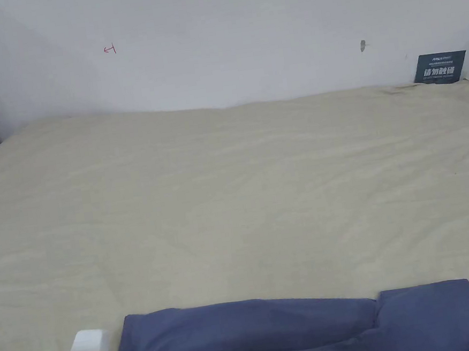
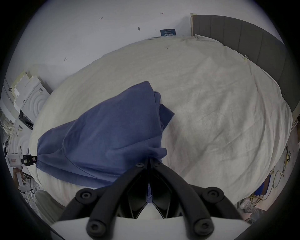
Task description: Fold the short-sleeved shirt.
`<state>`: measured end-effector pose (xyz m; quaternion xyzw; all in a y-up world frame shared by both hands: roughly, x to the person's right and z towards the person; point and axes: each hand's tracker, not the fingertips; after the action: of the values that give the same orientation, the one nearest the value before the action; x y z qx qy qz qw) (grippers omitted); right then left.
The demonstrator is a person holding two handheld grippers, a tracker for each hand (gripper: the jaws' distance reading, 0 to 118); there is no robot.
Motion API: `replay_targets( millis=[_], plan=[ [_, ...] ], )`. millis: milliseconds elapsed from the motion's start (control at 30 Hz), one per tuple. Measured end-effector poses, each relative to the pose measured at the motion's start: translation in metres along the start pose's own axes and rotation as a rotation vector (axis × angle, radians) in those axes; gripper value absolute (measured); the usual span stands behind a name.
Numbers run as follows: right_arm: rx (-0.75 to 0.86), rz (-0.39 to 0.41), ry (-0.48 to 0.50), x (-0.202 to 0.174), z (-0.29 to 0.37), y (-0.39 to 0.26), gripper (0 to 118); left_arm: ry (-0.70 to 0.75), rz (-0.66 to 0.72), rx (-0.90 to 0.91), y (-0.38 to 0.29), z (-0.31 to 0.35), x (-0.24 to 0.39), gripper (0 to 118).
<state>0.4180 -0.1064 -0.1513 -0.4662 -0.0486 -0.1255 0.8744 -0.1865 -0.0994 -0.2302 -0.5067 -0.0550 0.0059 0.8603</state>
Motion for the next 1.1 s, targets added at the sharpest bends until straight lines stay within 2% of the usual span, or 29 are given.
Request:
replay_targets(
  millis=[133, 167, 200, 233, 367, 400, 467, 567, 700, 867, 1100],
  plan=[
    [0.004, 0.007, -0.01, -0.006, 0.007, 0.001, 1, 0.004, 0.003, 0.001, 0.001, 0.006, 0.006, 0],
    [0.004, 0.014, -0.008, -0.008, 0.01, 0.003, 2, -0.001, 0.002, 0.005, 0.001, 0.009, 0.006, 3],
    [0.016, 0.018, -0.005, -0.012, 0.017, 0.003, 4, -0.011, 0.007, 0.017, 0.002, 0.013, 0.006, 11],
    [0.029, 0.019, 0.0, -0.014, 0.022, 0.004, 11, -0.012, 0.015, 0.024, 0.003, 0.017, 0.007, 21],
    [0.098, 0.037, -0.01, -0.021, 0.043, 0.016, 72, 0.015, 0.048, 0.053, 0.011, 0.025, 0.006, 109],
    [0.122, 0.039, -0.01, -0.023, 0.049, 0.02, 80, 0.019, 0.054, 0.071, 0.013, 0.028, 0.006, 115],
    [0.198, 0.047, -0.008, -0.03, 0.064, 0.03, 87, 0.014, 0.066, 0.139, 0.02, 0.041, 0.008, 116],
    [0.302, 0.065, 0.007, -0.045, 0.089, 0.047, 90, 0.01, 0.057, 0.223, 0.034, 0.062, 0.013, 116],
    [0.449, 0.089, 0.012, -0.068, 0.117, 0.066, 104, 0.013, 0.044, 0.347, 0.054, 0.086, 0.021, 116],
    [0.63, 0.136, 0.023, -0.096, 0.142, 0.081, 105, 0.039, 0.048, 0.564, 0.071, 0.118, 0.04, 116],
    [0.842, 0.192, -0.073, -0.133, 0.156, 0.078, 105, 0.102, -0.067, 0.867, 0.071, 0.144, 0.076, 114]
  ],
)
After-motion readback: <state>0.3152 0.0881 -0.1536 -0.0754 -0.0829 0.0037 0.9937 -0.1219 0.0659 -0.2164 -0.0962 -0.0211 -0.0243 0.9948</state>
